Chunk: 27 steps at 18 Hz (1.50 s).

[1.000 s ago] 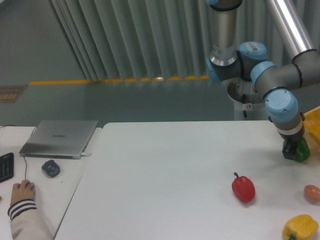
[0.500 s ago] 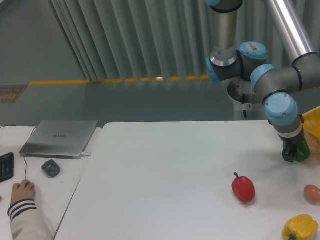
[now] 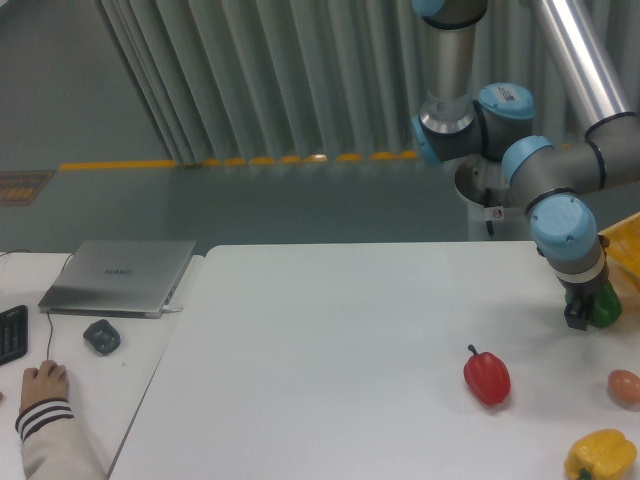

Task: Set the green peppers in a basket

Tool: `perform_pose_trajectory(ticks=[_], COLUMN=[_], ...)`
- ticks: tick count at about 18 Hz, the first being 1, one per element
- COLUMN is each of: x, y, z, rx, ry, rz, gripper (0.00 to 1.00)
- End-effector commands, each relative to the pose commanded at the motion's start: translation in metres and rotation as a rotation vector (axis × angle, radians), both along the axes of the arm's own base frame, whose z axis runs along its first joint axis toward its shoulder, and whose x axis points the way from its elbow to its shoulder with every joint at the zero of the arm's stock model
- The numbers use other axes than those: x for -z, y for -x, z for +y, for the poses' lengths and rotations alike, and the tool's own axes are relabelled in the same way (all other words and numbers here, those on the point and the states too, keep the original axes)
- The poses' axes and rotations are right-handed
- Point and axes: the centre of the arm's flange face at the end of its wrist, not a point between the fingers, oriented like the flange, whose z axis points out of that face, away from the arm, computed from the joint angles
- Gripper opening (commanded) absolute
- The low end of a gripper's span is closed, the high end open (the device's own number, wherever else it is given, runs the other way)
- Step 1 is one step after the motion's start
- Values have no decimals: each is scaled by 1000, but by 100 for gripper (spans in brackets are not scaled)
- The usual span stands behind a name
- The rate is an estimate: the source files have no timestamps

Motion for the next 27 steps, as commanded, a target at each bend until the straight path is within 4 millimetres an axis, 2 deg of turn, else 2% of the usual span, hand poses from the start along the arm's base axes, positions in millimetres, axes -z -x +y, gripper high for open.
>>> perform_pose_trajectory(ticks=[12, 24, 27], x=[-17, -5, 3], y=[2, 1, 2], z=[-1, 1, 2], rx=[18, 6, -23], ry=[15, 34, 40], rz=[40, 45, 47], gripper=[100, 100, 100])
